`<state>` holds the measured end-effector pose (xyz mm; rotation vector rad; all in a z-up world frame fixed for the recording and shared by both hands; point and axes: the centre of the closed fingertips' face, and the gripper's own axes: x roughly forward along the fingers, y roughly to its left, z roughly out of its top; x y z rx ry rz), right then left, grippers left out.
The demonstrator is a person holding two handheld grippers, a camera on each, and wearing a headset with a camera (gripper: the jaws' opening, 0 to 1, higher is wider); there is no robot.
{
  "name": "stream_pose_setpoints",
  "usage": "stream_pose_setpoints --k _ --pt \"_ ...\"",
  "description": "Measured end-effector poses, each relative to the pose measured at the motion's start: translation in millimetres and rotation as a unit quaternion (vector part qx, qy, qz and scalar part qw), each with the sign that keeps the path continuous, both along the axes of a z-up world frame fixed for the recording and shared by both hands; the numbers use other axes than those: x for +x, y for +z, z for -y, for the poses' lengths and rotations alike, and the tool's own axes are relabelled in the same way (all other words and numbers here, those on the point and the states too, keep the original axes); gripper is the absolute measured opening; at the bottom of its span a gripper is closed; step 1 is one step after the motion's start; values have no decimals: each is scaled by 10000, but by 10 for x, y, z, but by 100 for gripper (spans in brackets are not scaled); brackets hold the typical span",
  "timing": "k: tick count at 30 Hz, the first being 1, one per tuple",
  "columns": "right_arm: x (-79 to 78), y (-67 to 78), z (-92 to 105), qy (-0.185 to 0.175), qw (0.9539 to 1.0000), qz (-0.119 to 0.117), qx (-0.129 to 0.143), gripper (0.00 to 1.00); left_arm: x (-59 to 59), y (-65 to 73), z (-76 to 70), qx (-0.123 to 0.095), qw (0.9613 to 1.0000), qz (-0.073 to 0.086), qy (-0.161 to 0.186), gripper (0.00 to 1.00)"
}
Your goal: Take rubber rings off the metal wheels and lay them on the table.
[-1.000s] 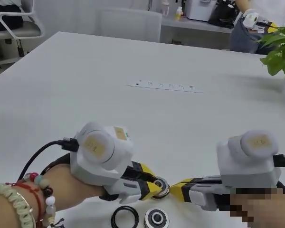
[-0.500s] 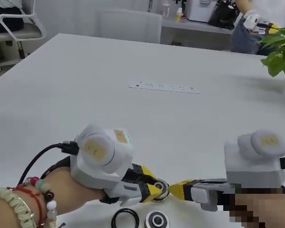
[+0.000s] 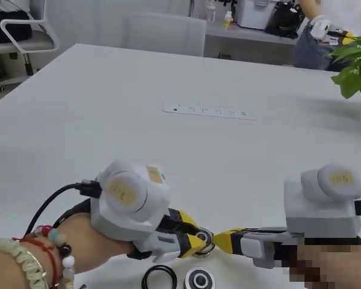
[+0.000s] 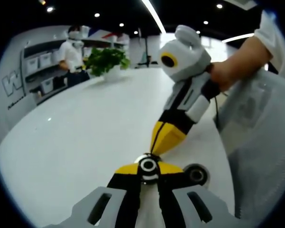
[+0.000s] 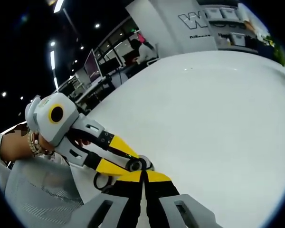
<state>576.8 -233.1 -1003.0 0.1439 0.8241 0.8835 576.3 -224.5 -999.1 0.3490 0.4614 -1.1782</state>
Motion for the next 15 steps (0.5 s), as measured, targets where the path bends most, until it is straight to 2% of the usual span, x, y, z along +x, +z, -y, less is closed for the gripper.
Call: stream_pose_setpoints --k 15 --pt "-2 45 -65 19 9999 4 116 0 14 -6 0 29 10000 48 -28 13"
